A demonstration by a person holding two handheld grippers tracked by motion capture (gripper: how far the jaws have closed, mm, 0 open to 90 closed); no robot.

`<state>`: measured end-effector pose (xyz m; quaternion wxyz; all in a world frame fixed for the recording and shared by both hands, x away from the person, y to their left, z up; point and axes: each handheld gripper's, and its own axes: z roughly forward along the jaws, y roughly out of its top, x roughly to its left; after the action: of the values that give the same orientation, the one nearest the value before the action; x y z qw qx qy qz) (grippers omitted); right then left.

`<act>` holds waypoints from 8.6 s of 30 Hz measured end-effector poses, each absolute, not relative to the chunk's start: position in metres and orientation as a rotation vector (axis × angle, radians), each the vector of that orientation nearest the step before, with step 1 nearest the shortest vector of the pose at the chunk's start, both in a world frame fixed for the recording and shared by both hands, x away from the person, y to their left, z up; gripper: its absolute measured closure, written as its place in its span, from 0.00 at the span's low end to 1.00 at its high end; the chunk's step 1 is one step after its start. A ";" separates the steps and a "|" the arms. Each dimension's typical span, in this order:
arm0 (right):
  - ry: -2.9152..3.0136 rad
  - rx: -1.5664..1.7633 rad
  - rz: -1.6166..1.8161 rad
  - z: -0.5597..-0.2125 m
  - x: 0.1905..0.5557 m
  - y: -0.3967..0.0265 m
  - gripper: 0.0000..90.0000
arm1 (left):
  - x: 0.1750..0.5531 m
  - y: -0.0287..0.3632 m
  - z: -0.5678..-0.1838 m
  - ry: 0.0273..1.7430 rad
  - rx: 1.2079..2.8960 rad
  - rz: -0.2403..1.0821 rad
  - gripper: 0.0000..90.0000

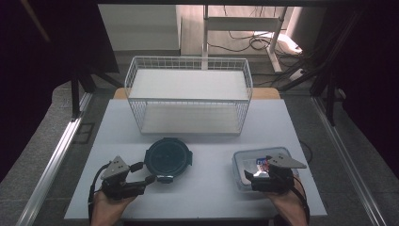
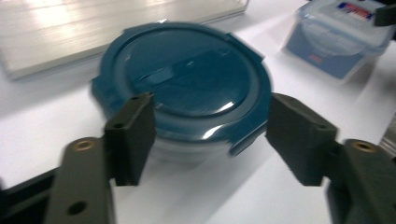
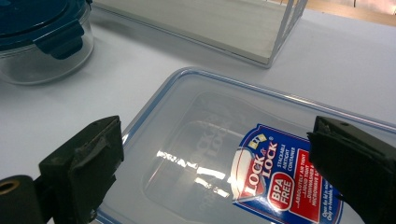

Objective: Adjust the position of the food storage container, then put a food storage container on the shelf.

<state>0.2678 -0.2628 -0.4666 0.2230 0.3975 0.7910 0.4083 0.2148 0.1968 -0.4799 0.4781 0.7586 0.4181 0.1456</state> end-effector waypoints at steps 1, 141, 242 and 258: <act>2.183 1.096 1.128 -0.466 0.268 -0.263 0.04 | 0.215 0.197 -0.480 1.021 1.852 0.355 0.40; 1.963 1.366 0.787 -0.463 0.294 -0.376 0.99 | 0.214 0.196 -0.510 1.090 1.984 0.522 0.05; 2.503 0.993 1.205 -0.476 0.287 -0.197 0.01 | 0.262 0.158 -0.498 0.926 1.984 0.192 0.03; 2.741 1.272 1.299 -0.496 0.301 -0.187 0.10 | 0.276 0.160 -0.521 0.976 1.919 -0.247 0.12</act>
<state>0.3010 -0.1872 -0.4958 -0.0734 0.3856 0.8311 0.3938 0.2763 0.1599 -0.5209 0.4681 0.7825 0.3979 -0.1009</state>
